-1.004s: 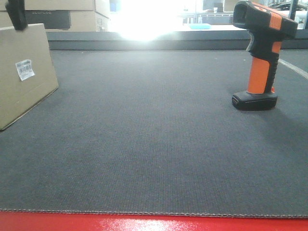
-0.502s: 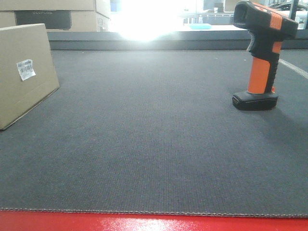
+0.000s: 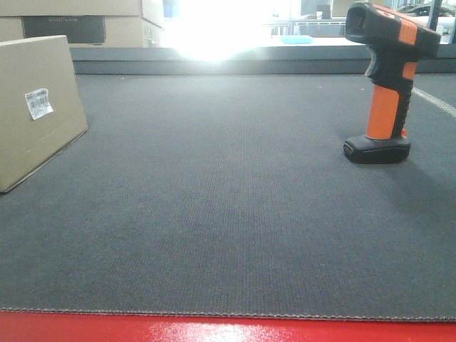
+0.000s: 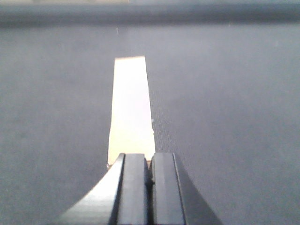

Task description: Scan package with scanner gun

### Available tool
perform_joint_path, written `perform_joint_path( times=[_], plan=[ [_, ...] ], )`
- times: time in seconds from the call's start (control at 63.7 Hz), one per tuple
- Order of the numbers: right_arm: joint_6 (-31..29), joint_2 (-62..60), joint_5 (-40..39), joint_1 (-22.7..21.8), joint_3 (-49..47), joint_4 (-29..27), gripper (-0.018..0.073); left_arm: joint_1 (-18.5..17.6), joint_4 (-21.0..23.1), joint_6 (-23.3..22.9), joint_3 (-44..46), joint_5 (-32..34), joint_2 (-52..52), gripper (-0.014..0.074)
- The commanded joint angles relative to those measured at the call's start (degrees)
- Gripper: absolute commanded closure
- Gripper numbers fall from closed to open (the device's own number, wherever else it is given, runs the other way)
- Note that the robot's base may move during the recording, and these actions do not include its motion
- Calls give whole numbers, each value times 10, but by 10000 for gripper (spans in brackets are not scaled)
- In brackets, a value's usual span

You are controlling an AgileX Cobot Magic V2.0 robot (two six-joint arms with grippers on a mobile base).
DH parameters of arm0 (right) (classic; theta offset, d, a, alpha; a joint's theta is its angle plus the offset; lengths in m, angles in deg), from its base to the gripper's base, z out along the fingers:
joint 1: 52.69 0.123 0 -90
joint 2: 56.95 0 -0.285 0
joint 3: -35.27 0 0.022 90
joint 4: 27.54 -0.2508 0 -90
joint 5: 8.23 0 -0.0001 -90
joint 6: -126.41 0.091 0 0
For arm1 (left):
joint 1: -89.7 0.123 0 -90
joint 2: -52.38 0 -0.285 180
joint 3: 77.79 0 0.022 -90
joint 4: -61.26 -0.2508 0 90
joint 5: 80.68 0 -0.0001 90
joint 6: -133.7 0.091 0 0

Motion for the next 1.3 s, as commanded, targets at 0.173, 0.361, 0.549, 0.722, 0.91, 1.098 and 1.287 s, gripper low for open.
perform_joint_path(
  times=[0.173,0.361,0.549,0.722,0.91,1.098,1.287],
  plan=[
    [-3,-36,9,-3,2,6,712,-3,3,-2,-120,118,-135,707],
    [-3,-36,10,-3,2,6,712,-3,3,-2,-131,120,-159,707],
    [-3,-36,10,-3,2,6,712,-3,3,-2,-131,122,-160,707],
    [-3,-36,10,-3,2,6,712,-3,3,-2,-131,123,-160,707],
    [-3,-36,10,-3,2,6,712,-3,3,-2,-131,123,-160,707],
    [-3,-36,10,-3,2,6,712,-3,3,-2,-133,123,-162,707],
    [-3,-36,10,-3,2,6,712,34,-3,0,-173,113,-232,707]
  ],
)
